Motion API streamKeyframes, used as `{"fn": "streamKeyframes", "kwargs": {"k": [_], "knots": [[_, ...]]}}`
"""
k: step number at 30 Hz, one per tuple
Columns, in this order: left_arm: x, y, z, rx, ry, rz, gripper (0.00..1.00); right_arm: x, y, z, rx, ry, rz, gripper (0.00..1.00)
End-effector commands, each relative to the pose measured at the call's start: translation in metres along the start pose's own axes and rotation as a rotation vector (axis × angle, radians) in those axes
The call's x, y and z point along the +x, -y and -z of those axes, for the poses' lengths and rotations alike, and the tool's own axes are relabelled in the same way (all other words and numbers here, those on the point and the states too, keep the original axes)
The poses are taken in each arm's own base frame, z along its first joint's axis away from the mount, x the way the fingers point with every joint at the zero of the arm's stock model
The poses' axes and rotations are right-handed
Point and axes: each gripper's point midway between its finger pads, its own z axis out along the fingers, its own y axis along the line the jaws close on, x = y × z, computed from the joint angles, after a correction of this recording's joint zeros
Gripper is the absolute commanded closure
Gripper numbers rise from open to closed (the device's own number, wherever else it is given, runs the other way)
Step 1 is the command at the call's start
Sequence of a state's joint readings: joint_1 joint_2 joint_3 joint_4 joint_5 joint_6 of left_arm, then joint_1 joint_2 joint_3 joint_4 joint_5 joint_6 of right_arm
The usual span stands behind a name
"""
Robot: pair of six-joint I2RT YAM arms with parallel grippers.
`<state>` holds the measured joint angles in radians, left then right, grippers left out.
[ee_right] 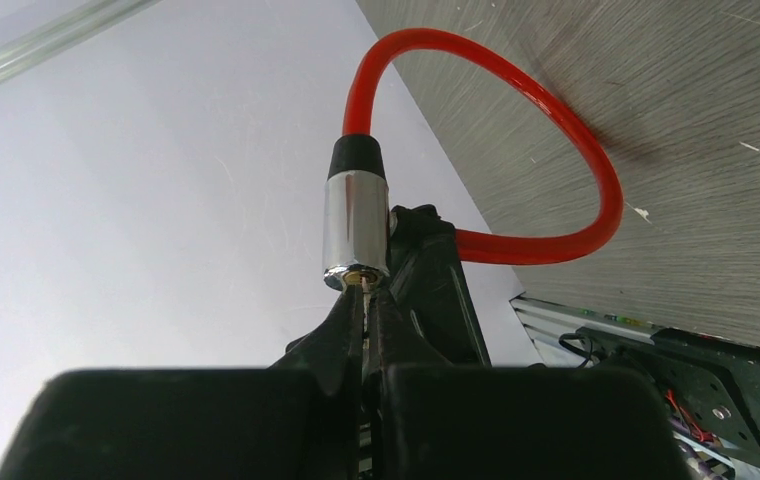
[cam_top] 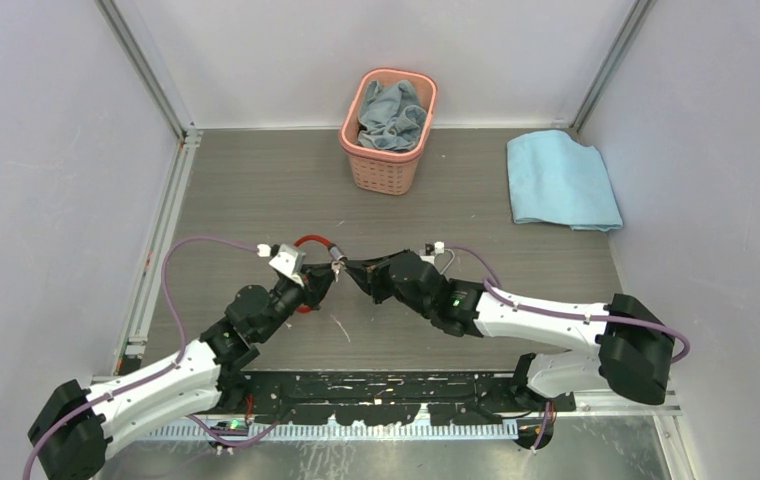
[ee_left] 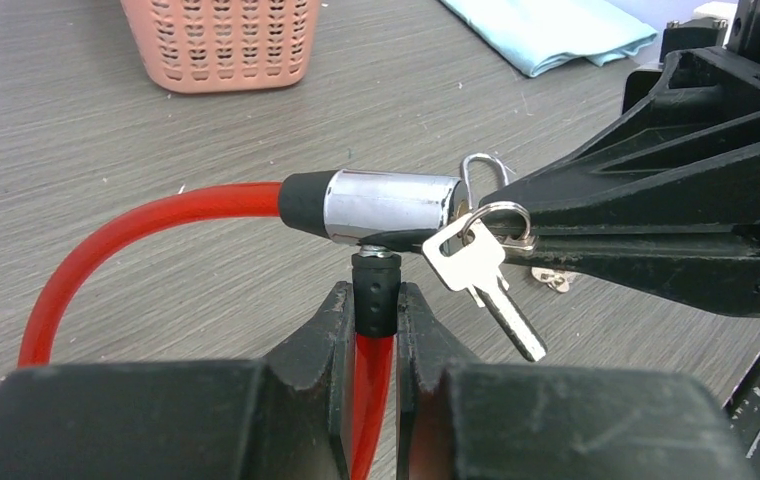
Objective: Unlock with the key
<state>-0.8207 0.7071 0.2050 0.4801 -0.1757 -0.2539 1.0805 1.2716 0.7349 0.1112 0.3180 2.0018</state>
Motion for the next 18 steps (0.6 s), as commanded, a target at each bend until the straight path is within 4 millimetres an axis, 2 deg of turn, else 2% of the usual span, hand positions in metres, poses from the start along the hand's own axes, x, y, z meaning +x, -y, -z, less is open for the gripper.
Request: {"fn": "streamKeyframes", "kwargs": {"k": [1,6,12,18], "knots": [[-0.046,0.01,0.0,0.029,0.144,0.032,1.0,-0.023,-0.025,0.013,-0.077,0.093,-0.013,0.99],[-0.033,0.017,0.007,0.072,0.076,0.043,1.0,-0.041,-0.028,0.018,-0.087,0.138,-0.005,0.99],[-0.013,0.027,0.016,0.129,-0.012,0.076,1.0,-0.066,-0.017,0.019,-0.076,0.181,-0.02,0.99],[0.003,0.03,0.02,0.139,-0.072,0.103,1.0,-0.096,-0.017,0.031,-0.086,0.248,-0.022,0.99]]}}
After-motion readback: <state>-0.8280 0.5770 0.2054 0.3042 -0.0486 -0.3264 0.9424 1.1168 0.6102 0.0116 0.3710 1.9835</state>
